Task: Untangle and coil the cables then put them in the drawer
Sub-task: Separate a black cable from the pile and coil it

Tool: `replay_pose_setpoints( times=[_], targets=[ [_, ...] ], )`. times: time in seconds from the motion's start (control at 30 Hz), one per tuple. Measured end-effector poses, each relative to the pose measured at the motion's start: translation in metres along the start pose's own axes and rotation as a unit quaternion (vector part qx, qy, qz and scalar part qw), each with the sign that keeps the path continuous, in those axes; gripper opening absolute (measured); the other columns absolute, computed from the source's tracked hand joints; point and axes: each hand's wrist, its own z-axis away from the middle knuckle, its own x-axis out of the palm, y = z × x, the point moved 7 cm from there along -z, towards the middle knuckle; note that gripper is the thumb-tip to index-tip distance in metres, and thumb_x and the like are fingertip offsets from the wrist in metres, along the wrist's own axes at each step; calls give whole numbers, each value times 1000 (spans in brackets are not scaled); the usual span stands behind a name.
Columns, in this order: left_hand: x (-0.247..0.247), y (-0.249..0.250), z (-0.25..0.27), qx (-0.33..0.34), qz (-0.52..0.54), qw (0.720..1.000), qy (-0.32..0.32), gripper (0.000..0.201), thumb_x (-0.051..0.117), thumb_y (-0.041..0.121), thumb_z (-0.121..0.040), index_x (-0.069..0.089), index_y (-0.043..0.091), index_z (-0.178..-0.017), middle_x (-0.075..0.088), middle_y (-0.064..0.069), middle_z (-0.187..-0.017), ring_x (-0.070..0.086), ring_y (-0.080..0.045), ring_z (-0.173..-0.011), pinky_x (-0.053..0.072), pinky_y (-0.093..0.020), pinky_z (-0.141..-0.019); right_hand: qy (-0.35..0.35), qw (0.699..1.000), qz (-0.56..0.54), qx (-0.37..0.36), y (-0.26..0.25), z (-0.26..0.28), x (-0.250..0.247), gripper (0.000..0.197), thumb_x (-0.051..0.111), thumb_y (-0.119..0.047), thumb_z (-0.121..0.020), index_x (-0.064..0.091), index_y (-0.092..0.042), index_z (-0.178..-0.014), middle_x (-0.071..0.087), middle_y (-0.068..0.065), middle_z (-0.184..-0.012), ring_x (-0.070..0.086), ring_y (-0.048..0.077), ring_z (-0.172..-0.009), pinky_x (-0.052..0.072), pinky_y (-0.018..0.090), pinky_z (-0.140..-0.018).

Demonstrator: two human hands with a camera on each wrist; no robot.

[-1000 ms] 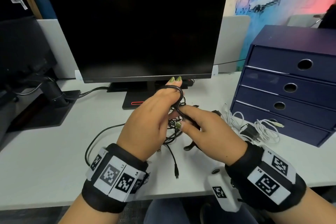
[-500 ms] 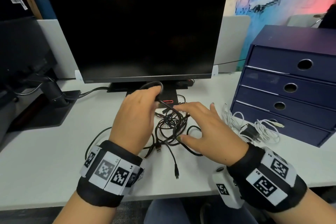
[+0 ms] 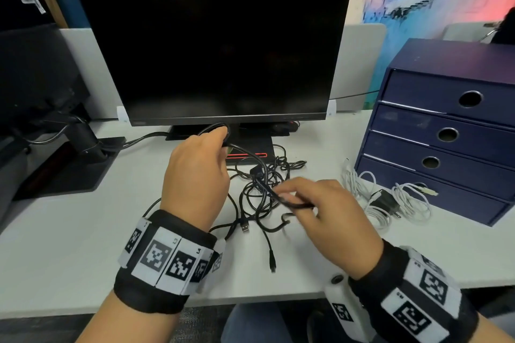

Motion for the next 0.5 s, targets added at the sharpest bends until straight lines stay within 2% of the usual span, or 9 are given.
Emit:
replay_pose_setpoints(
  times=[0.07, 0.1, 0.13, 0.2, 0.3, 0.37, 0.43, 0.47, 0.5],
  targets=[
    [3, -2, 2, -2, 28, 999, -19, 32, 57, 4, -91, 61, 9, -122, 69, -8, -103, 58, -28, -95, 39, -29, -78, -3, 997, -78, 22, 4, -6, -12, 6, 65, -27, -88, 65, -33, -88, 44, -19, -51, 46, -2, -57, 33, 7, -57],
    [5, -3, 3, -4, 47, 998, -30, 34, 56, 7, -92, 60, 13, -125, 68, -4, -109, 57, -23, -100, 36, -23, -80, -10, 991, -132, 36, 6, -11, -19, 6, 70, -32, -83, 64, -33, -85, 41, -15, -50, 40, 2, -51, 32, 9, -53],
    [8, -3, 5, -8, 67, 997, -42, 35, 55, 9, -93, 59, 16, -127, 67, 1, -114, 56, -19, -104, 35, -19, -83, -11, 981, -189, 43, 8, -15, -27, 14, 74, -40, -77, 65, -32, -84, 41, -14, -52, 37, 3, -50, 32, 10, -53],
    [12, -3, 7, -15, 107, 992, -59, 36, 56, 12, -94, 58, 21, -129, 65, 6, -116, 57, -13, -109, 34, -14, -84, -2, 957, -288, 44, 14, -23, -41, 28, 73, -52, -71, 67, -27, -82, 50, -14, -59, 41, 2, -52, 37, 14, -54],
    [15, -1, 7, -19, 143, 986, -80, 35, 56, 17, -94, 58, 26, -128, 63, 16, -106, 56, -5, -100, 33, -1, -75, 36, 940, -338, 36, 25, -32, -52, 36, 62, -64, -76, 65, -28, -75, 54, -11, -65, 43, 9, -53, 40, 26, -59],
    [19, -1, 6, -18, 141, 984, -110, 35, 56, 18, -93, 59, 31, -126, 60, 24, -94, 55, 3, -90, 32, 3, -71, 55, 908, -414, 43, 34, -34, -55, 35, 60, -57, -82, 60, -23, -75, 51, -12, -63, 41, 10, -55, 39, 28, -61],
    [22, -2, 7, -22, 136, 982, -130, 34, 56, 18, -92, 61, 34, -122, 58, 29, -82, 54, 10, -82, 32, 3, -68, 78, 871, -480, 69, 43, -36, -57, 29, 55, -42, -90, 57, -17, -76, 47, -11, -61, 37, 12, -56, 36, 28, -61],
    [22, -4, 7, -28, 135, 981, -135, 34, 57, 18, -92, 62, 34, -121, 56, 29, -80, 53, 12, -79, 32, 4, -68, 101, 877, -461, 91, 51, -37, -59, 26, 50, -35, -93, 58, -17, -76, 43, -9, -59, 35, 14, -56, 34, 28, -60],
    [23, -5, 8, -35, 133, 981, -140, 32, 57, 20, -92, 63, 34, -120, 56, 29, -80, 52, 10, -78, 32, 4, -68, 121, 898, -408, 117, 58, -37, -60, 27, 45, -30, -96, 60, -18, -77, 40, -6, -58, 35, 14, -56, 34, 28, -60]
  ],
)
